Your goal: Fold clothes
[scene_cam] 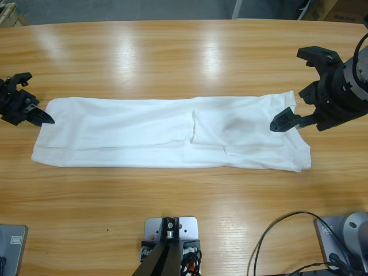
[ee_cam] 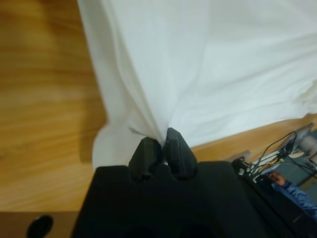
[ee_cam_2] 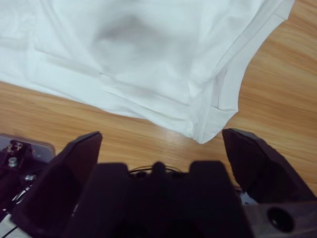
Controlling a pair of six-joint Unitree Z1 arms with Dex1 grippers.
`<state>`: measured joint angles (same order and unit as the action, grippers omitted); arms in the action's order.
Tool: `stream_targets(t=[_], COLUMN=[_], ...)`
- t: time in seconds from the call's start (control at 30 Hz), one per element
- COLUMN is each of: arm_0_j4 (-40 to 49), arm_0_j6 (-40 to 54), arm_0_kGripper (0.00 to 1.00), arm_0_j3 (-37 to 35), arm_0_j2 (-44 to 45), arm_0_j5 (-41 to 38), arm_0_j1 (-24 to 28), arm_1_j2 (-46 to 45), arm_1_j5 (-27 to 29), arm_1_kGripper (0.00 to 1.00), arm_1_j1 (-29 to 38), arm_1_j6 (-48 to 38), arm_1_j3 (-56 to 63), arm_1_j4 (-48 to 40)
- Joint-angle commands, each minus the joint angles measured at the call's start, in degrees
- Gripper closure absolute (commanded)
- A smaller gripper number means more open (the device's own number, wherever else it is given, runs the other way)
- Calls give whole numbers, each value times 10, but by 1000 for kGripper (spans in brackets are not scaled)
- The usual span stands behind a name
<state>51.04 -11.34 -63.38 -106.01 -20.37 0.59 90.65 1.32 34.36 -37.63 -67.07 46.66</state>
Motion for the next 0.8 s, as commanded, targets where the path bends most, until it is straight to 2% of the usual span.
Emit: stream_targets(t=[0.03,0.3,0.37,0.57,0.73,0.77,0.8], arm_0_j4=[14,14,15,21,26,26,26], arm_0_j6=[-57,-68,-64,-19,-28,-31,-35], arm_0_kGripper=[1000,1000,1000,1000,1000,917,325], arm_0_j3=[-1,-3,2,9,2,1,0], arm_0_j2=[27,14,10,-25,-71,-81,-92], arm_0_j5=[8,21,32,59,52,53,52], arm_0_j1=[-41,-41,-24,87,82,76,73], arm_1_j2=[10,13,12,15,17,18,18], arm_1_j5=[7,7,7,7,6,5,4], arm_1_kGripper=[0,0,0,0,0,0,0], arm_1_j1=[-7,-7,-8,-9,-12,-12,-12], arm_1_j6=[-5,-5,-5,-4,-4,-4,-4], arm_1_j3=[28,40,41,49,52,51,51], arm_1_j4=[-7,-15,-15,-16,-19,-20,-20])
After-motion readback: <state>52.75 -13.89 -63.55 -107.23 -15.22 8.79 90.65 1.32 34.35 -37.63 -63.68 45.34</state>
